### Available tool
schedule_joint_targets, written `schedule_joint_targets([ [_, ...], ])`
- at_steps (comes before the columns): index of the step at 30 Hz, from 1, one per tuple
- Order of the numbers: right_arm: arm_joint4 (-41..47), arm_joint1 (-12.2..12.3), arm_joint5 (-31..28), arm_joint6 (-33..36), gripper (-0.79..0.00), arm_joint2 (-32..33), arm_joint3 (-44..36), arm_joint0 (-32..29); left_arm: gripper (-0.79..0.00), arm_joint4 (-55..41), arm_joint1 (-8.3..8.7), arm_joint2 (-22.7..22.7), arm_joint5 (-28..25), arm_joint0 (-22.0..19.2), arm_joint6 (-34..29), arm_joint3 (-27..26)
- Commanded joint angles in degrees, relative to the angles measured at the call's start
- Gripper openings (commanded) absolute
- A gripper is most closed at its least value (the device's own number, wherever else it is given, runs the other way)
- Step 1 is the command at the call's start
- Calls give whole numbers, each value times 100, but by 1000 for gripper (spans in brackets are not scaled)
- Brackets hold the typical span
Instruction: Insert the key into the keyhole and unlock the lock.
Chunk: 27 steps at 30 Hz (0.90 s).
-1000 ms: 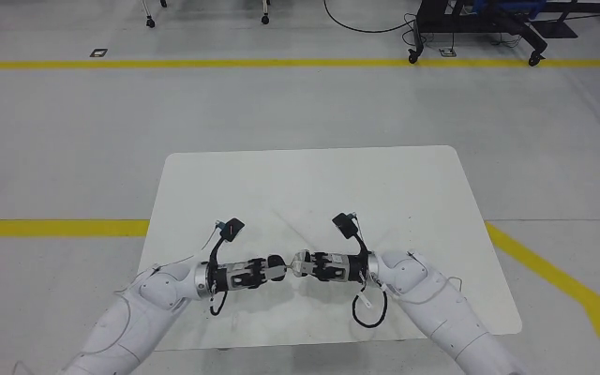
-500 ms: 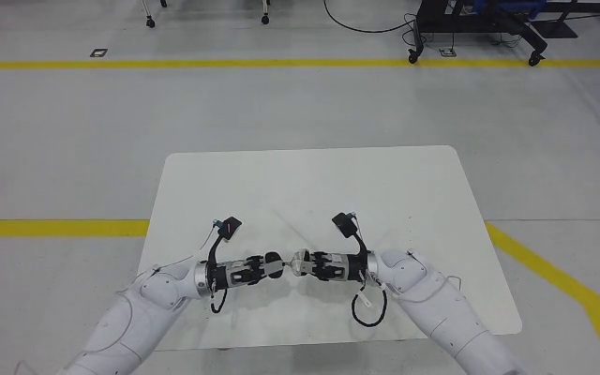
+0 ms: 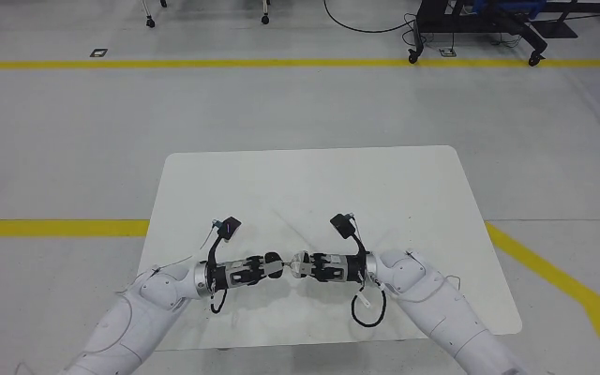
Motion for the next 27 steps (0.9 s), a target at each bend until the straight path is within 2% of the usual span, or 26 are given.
schedule_joint_targets([
  [1, -32, 2, -15, -15, -785, -7, -4, 4, 0, -87, 1, -22, -82, 28, 15, -3],
  [7, -95, 18, -19, -65, -785, 67, -25, -2, 0, 113, 151, -273, -299, 123, 107, -93],
  [11, -218, 58, -19, -204, -785, 253, -77, -65, 0, 608, 414, -993, -188, 376, 129, -329],
  [13, -304, 82, -19, -283, -785, 356, -101, -114, 0, 975, 583, -1549, 173, 635, 173, -654],
  [15, -388, 97, -19, -343, -785, 419, -104, -145, 0, 1535, 752, -2161, 710, 1025, 225, -1198],
  [17, -388, 97, -19, -343, -785, 419, -104, -145, 0, 2234, 886, -2783, 1504, 1483, 444, -1801],
  [19, -388, 97, -19, -343, -785, 419, -104, -145, 0, 3145, 960, -3185, 2241, 1898, 718, -2454],
  [20, -388, 97, -19, -343, -785, 419, -104, -145, 0, 3533, 976, -3296, 2563, 2041, 860, -2695],
  [21, -388, 97, -19, -343, -785, 419, -104, -145, -58, 3863, 984, -3327, 2779, 2140, 929, -2892],
  [22, -388, 97, -19, -343, -785, 419, -104, -145, -77, 4069, 985, -3305, 2935, 2188, 929, -3004],
  [24, -388, 97, -19, -343, -785, 419, -104, -145, -120, 4424, 976, -3218, 3320, 2117, 894, -3076],
  [27, -388, 97, -19, -343, -785, 419, -104, -145, -243, 4773, 940, -2926, 3902, 1832, 602, -3023],
])
